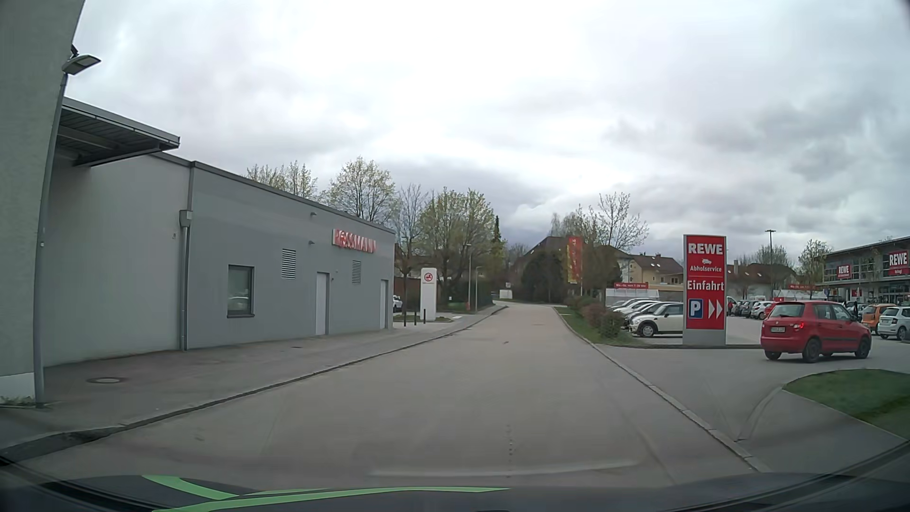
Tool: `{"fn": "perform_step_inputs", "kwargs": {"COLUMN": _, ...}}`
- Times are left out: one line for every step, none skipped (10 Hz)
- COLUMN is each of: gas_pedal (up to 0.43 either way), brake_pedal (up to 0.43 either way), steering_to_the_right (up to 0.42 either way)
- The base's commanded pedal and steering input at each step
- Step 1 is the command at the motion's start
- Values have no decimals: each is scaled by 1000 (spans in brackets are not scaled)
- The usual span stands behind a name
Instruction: Follow the waypoints while adhering to traffic rules and regulations
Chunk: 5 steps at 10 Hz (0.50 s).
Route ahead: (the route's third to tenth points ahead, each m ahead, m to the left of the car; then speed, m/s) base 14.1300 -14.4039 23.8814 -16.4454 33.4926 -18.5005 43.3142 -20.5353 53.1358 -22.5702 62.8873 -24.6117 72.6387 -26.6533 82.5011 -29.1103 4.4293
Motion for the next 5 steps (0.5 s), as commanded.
{"fn": "perform_step_inputs", "kwargs": {"gas_pedal": 0, "brake_pedal": 0, "steering_to_the_right": 95}}
{"fn": "perform_step_inputs", "kwargs": {"gas_pedal": 0, "brake_pedal": 0, "steering_to_the_right": 107}}
{"fn": "perform_step_inputs", "kwargs": {"gas_pedal": 0, "brake_pedal": 0, "steering_to_the_right": 117}}
{"fn": "perform_step_inputs", "kwargs": {"gas_pedal": 0, "brake_pedal": 0, "steering_to_the_right": 124}}
{"fn": "perform_step_inputs", "kwargs": {"gas_pedal": 0, "brake_pedal": 0, "steering_to_the_right": 130}}
